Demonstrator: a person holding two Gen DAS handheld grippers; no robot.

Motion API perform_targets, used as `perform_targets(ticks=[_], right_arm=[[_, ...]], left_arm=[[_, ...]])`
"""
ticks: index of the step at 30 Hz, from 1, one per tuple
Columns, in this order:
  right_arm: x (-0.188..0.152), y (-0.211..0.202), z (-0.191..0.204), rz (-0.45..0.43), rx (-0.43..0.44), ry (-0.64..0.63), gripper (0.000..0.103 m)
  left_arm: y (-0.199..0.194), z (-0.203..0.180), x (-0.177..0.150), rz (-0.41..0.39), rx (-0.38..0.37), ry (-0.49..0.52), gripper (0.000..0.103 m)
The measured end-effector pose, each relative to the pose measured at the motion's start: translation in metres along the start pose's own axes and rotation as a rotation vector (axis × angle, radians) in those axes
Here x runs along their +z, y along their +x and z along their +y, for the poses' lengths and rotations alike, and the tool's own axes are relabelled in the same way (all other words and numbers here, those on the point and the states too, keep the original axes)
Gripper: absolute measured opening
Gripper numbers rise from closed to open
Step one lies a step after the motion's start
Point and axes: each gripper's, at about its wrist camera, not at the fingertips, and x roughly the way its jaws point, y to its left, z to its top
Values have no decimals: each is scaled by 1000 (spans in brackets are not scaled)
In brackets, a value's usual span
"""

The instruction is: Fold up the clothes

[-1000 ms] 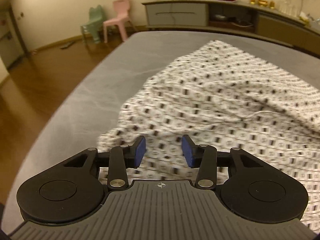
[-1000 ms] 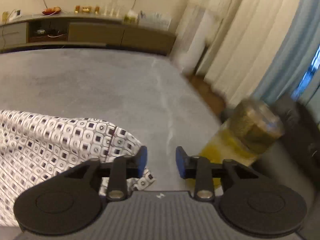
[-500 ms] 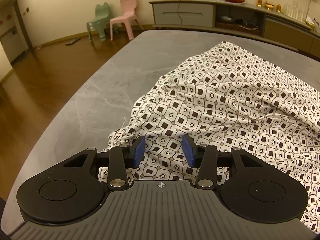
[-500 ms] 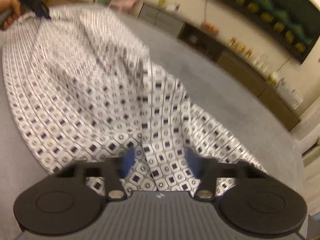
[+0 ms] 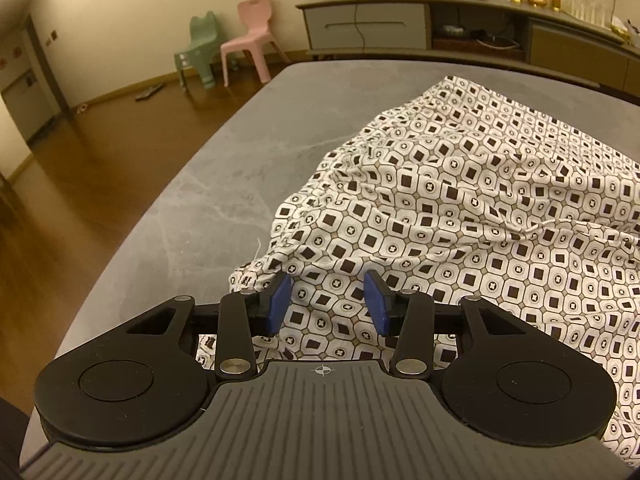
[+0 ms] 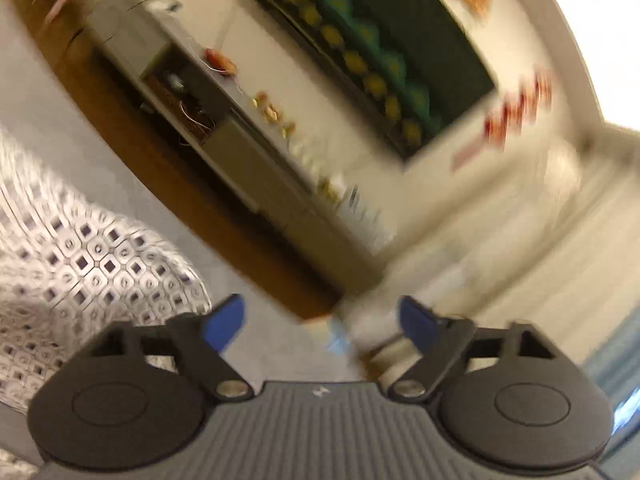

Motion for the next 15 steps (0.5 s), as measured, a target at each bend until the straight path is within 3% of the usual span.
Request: perform_targets(ticks=[3,5,7,9,12,15], right_arm=[[-43,-13,-38,58,117,311,79],[-78,-25,-40,69,226,348,80],[-113,-37,-40,78,337,378,79],[-116,-37,-18,67,408,279,79],[-93,-34,24,-27,526,108,82],[-89,-25,38,13,567,86,82]], left_arm=[[-23,-3,8,-91,-30,-24,24],[-42,-6,16,-175,-90,-42,25],[-45,-11,31,-196,-132,-40,26],[-40,-16,51,-192,-140,-39,25],[-16,-37,90,-159,-151,23,25],[17,-75,121,-91,-175,145,26]])
